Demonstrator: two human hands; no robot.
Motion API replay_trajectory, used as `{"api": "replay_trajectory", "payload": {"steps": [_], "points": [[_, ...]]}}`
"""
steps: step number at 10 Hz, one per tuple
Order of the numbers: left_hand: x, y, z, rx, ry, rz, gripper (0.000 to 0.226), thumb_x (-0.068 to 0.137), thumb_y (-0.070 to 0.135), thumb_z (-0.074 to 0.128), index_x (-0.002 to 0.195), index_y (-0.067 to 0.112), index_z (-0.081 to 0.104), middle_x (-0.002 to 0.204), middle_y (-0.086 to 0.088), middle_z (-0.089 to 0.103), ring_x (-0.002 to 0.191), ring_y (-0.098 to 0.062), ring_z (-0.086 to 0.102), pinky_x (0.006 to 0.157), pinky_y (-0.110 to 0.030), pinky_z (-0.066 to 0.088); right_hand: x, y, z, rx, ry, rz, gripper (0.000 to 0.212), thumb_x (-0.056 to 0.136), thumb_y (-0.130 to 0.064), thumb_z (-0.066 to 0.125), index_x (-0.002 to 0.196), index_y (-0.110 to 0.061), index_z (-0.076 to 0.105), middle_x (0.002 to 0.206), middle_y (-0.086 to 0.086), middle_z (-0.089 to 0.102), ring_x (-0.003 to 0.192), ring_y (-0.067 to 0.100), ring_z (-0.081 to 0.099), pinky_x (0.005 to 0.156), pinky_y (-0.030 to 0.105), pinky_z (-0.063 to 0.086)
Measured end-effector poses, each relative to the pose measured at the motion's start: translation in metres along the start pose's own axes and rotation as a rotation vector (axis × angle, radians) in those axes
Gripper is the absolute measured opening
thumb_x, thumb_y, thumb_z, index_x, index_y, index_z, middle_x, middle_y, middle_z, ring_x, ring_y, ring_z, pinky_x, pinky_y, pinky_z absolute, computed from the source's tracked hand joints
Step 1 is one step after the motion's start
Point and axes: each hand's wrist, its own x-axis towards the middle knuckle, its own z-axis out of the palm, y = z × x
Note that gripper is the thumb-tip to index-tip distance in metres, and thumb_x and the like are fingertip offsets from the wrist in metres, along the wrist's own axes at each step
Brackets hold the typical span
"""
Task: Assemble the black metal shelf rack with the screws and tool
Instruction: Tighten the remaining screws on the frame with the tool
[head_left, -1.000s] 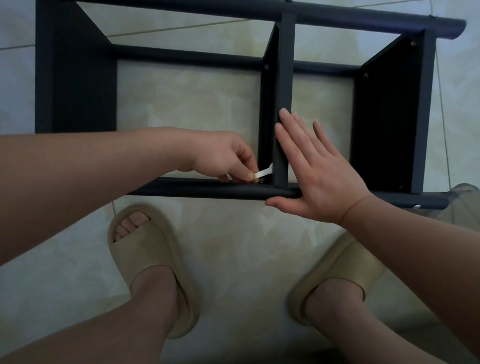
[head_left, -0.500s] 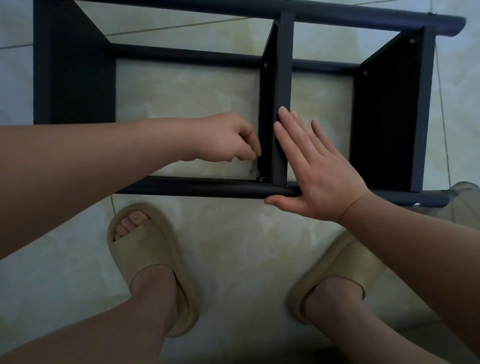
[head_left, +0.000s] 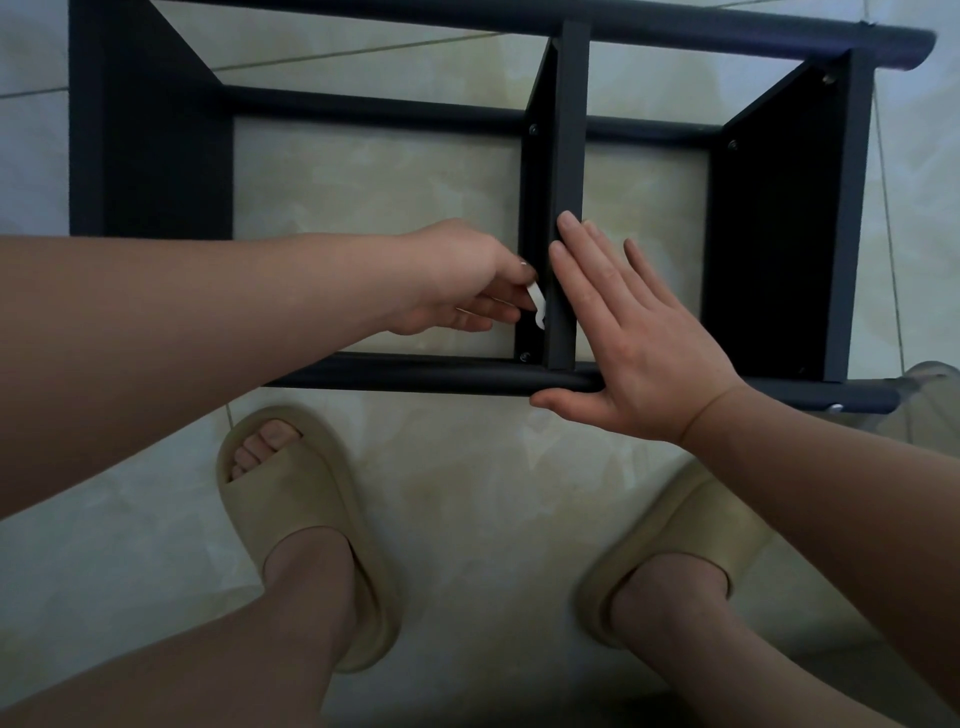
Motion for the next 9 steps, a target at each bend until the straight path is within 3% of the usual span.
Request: {"api": "replay_trajectory", "payload": {"steps": [4, 7, 9], "points": [[-0.0057, 0.0022, 0.0049, -0.08, -0.016, -0.024, 0.01, 0.096, 0.027, 0.06, 0.098, 0.02, 0.067, 0.078, 0.007, 0.076, 0.081, -0.011, 0.068, 0.075, -0.028, 0.048, 0.0003, 0.0006, 0.0013, -0.003, 0.009, -0.002, 0.109, 0.09, -0.077, 0.044, 0.159, 0.003, 0.017, 0.168, 0.019, 0.007, 0.157, 0.033, 0.009, 0.125, 0.056, 0.017], [-0.0044, -0.0013, 0.0026, 0.075, 0.045, -0.016, 0.02, 0.096, 0.033, 0.063, 0.109, 0.02, 0.069, 0.083, 0.007, 0.077, 0.08, -0.012, 0.069, 0.072, -0.029, 0.048, 0.0, -0.0004, 0.0006, -0.005, 0.001, -0.002, 0.109, 0.09, -0.076, 0.044, 0.159, 0.004, 0.017, 0.168, 0.02, 0.007, 0.157, 0.034, 0.009, 0.124, 0.057, 0.018], [-0.0053, -0.0003, 0.0058, -0.002, 0.005, -0.006, 0.02, 0.097, 0.031, 0.061, 0.111, 0.017, 0.067, 0.086, 0.005, 0.077, 0.081, -0.011, 0.069, 0.073, -0.028, 0.048, -0.0002, -0.0001, 0.0003, -0.006, -0.003, 0.001, 0.109, 0.09, -0.077, 0.043, 0.159, 0.003, 0.017, 0.168, 0.019, 0.007, 0.157, 0.034, 0.008, 0.124, 0.057, 0.018]]}}
